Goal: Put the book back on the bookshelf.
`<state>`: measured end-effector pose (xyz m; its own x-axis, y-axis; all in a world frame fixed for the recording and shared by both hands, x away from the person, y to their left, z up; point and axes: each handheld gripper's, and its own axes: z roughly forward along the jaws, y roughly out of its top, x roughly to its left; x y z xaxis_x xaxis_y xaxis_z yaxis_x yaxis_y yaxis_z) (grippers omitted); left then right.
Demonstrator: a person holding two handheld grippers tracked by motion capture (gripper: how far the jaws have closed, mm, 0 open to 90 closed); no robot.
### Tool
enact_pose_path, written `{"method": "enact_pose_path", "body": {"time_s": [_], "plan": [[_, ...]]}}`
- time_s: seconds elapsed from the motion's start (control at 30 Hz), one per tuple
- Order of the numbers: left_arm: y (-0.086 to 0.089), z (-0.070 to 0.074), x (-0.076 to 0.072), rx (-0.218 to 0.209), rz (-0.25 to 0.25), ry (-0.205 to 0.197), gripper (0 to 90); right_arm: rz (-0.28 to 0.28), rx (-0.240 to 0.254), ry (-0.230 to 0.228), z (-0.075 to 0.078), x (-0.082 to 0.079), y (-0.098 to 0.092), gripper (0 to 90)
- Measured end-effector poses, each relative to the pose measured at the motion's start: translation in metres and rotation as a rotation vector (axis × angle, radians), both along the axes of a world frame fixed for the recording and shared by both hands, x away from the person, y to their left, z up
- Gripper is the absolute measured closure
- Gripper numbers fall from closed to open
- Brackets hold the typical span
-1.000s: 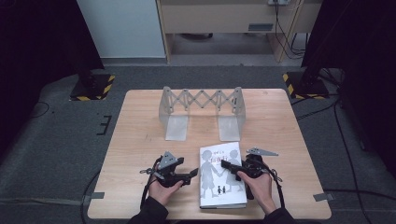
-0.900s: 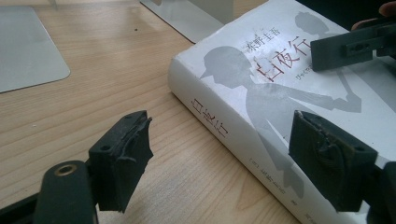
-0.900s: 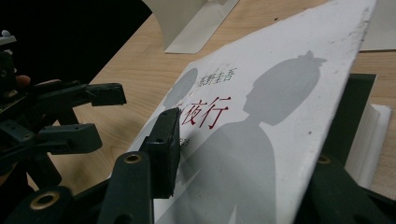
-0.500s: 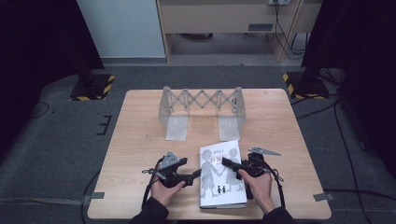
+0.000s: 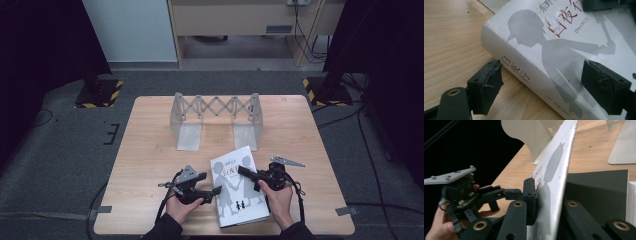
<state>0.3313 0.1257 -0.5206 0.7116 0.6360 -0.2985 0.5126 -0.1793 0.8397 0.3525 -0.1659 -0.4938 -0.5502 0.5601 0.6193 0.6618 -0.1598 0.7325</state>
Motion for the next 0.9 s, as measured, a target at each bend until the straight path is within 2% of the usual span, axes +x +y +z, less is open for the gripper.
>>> {"method": "enact_pose_path", "body": {"time_s": [0.17, 0.3, 0.37, 0.6, 0.73, 0.83, 0.9], "plan": [[-0.002, 0.000, -0.001, -0.023, -0.015, 0.003, 12.4, 0.019, -0.002, -0.025, 0.005, -0.002, 0.001, 81.3], [-0.007, -0.004, -0.002, -0.059, -0.040, 0.018, 5.1, 0.032, 0.009, -0.037, 0.007, -0.003, 0.000, 81.8], [-0.010, -0.006, -0.003, -0.062, -0.051, 0.011, 0.0, 0.036, 0.015, -0.041, 0.008, -0.004, 0.000, 82.1], [-0.011, -0.007, -0.004, -0.078, -0.046, 0.004, 0.0, 0.042, 0.026, -0.049, 0.008, -0.005, -0.002, 82.3], [-0.010, -0.009, -0.003, -0.097, -0.046, 0.033, 0.0, 0.045, 0.032, -0.058, 0.008, -0.005, -0.002, 82.5], [-0.011, -0.013, -0.004, -0.130, -0.061, 0.095, 0.0, 0.049, 0.042, -0.061, 0.009, -0.005, -0.003, 82.7], [-0.012, -0.014, -0.007, -0.136, -0.073, 0.111, 0.0, 0.056, 0.044, -0.070, 0.011, -0.006, -0.005, 82.8]]}}
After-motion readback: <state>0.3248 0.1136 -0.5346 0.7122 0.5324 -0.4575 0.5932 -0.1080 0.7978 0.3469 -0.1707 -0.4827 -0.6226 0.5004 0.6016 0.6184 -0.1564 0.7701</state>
